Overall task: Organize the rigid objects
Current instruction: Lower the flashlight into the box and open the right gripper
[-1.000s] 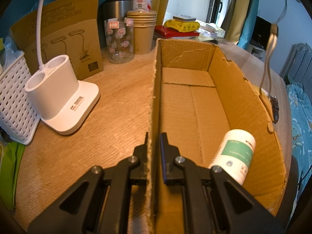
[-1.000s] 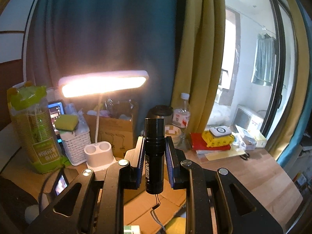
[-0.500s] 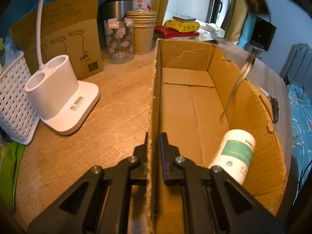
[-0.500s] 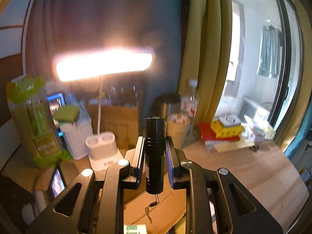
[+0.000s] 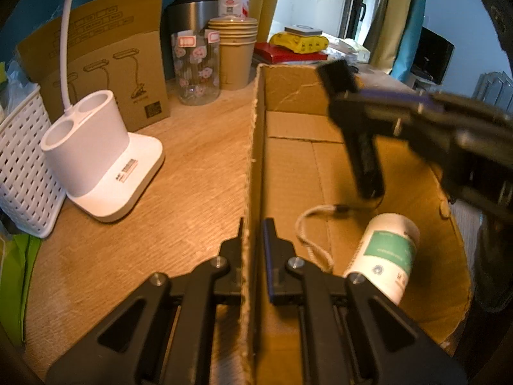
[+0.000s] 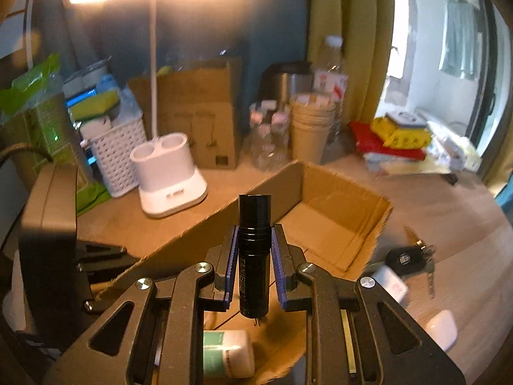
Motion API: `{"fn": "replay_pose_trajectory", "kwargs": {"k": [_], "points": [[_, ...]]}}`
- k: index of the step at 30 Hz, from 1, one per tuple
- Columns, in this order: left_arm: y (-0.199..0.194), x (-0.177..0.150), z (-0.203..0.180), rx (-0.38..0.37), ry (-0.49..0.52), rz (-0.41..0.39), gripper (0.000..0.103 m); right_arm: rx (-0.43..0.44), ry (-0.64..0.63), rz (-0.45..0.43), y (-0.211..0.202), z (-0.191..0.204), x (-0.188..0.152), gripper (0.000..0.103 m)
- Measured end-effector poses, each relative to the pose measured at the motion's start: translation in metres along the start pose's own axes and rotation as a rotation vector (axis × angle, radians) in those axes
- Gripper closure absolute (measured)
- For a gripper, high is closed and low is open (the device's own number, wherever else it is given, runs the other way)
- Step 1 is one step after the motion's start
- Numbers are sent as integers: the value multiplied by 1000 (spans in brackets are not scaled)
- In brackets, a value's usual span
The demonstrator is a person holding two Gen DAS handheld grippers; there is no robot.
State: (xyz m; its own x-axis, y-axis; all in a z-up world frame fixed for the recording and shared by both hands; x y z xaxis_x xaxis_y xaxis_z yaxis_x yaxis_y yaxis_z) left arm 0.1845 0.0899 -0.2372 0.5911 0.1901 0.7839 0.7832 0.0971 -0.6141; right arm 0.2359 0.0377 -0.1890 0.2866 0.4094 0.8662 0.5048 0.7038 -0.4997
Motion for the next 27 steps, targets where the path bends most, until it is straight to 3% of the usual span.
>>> {"fn": "replay_pose_trajectory", "kwargs": {"k": [8,27], "points": [[1,0,0,-2,-2,0,95,56,24,72,11,5,-11,82],[2,0,-1,-5,-4,-2,95,102,-22,127,18,24,-26,82]]}}
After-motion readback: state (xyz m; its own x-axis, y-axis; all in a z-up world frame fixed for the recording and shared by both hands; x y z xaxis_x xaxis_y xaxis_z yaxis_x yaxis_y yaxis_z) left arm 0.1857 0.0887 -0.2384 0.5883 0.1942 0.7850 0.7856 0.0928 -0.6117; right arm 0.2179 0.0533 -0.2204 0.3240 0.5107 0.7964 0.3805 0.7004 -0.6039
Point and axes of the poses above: each gripper's, at about its wrist camera, not at the fingertips, and y roughly the way its jaws point, z to its left, x to its top, the point moved 6 cm from there along y, roughly the way its jaws point, and after that the axes turned 12 degrees about -z, right-handed, at the moved point
